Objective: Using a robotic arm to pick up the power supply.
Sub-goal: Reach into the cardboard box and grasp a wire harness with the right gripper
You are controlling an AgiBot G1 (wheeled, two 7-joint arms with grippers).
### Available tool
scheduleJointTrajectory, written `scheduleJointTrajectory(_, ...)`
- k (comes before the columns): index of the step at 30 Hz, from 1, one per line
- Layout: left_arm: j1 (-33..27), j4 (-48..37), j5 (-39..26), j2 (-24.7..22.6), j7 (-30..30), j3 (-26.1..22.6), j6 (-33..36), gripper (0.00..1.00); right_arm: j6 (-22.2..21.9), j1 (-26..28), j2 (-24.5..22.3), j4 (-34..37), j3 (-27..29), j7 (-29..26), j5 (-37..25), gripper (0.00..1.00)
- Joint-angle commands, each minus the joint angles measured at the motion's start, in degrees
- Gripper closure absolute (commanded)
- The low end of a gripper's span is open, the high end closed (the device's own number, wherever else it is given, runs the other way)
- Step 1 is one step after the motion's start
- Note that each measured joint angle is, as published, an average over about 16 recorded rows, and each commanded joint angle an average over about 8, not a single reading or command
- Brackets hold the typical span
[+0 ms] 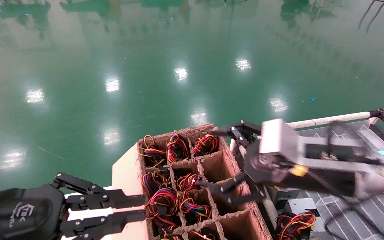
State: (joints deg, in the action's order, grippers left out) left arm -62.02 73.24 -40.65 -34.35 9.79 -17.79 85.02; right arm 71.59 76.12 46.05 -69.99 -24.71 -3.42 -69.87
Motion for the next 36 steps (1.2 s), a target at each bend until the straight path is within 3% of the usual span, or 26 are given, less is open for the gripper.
scheduleJointTrajectory(1,0.00,0.00,0.00,0.00,0.00,0.00,0.00,1.00,-1.95,2.09,1.88,0.48,-1.47,1.17,-4.35,0.00)
scheduleJointTrajectory(7,-0.01,0.00,0.01,0.01,-0.01,-0.02,-0.01,1.00,-8.84,6.06,7.14,1.85,-6.04,4.12,-18.05,0.00)
scheduleJointTrajectory(10,-0.01,0.00,0.02,0.01,-0.01,-0.02,-0.01,1.00,-11.90,7.61,9.76,2.67,-8.27,5.38,-24.42,0.08)
scheduleJointTrajectory(12,-0.01,0.00,0.02,0.01,-0.01,-0.03,-0.01,1.00,-13.74,8.48,11.58,3.55,-9.64,6.21,-28.17,0.23)
scheduleJointTrajectory(18,-0.01,0.00,0.03,0.02,-0.02,-0.04,-0.02,1.00,-17.81,10.59,16.64,8.05,-13.15,8.83,-36.84,0.88)
scheduleJointTrajectory(20,-0.01,0.00,0.03,0.02,-0.02,-0.05,-0.02,1.00,-18.59,11.25,18.00,9.93,-14.02,9.54,-38.76,0.98)
scheduleJointTrajectory(22,-0.01,0.00,0.03,0.02,-0.03,-0.05,-0.02,0.97,-19.09,11.91,19.18,11.80,-14.79,10.22,-40.35,1.00)
scheduleJointTrajectory(24,-0.01,0.00,0.04,0.02,-0.03,-0.06,-0.02,0.86,-19.39,12.51,20.21,13.58,-15.40,10.76,-41.47,1.00)
scheduleJointTrajectory(29,-0.02,0.00,0.04,0.03,-0.03,-0.07,-0.03,0.27,-20.31,13.54,22.26,17.36,-16.54,12.03,-43.55,1.00)
scheduleJointTrajectory(31,-0.02,0.00,0.05,0.03,-0.04,-0.07,-0.03,0.08,-20.70,13.80,22.94,18.57,-16.83,12.44,-44.08,1.00)
scheduleJointTrajectory(33,-0.02,0.00,0.05,0.03,-0.04,-0.08,-0.03,0.00,-21.01,14.00,23.53,19.58,-17.06,12.77,-44.46,1.00)
scheduleJointTrajectory(36,-0.02,0.00,0.05,0.03,-0.04,-0.08,-0.03,0.00,-21.32,14.26,24.27,20.80,-17.25,13.15,-44.67,1.00)
